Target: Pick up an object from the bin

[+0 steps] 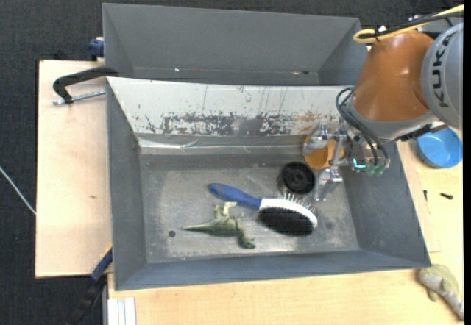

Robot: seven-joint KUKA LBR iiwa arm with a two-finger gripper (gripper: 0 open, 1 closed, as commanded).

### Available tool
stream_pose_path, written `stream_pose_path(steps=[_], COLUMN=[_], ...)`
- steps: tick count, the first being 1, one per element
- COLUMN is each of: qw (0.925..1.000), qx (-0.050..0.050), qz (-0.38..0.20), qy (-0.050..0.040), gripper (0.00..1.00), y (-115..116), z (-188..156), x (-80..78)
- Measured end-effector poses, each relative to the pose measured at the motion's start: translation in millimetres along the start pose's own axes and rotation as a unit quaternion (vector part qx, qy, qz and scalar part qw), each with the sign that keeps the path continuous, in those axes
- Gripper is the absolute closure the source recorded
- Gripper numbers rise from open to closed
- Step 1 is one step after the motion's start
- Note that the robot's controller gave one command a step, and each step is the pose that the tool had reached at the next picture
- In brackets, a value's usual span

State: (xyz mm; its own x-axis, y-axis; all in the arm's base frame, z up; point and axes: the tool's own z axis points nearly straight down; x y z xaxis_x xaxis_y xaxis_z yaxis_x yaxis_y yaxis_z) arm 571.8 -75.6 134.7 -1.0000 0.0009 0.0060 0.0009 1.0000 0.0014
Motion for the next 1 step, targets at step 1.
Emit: stream_pose_path(steps=[1], qw=[0.9929], qx=[0.004], qz=[-0.118], qy=[-0.0167], gripper=[0.00], y=[29.4], z=[49.9], x=[31.6])
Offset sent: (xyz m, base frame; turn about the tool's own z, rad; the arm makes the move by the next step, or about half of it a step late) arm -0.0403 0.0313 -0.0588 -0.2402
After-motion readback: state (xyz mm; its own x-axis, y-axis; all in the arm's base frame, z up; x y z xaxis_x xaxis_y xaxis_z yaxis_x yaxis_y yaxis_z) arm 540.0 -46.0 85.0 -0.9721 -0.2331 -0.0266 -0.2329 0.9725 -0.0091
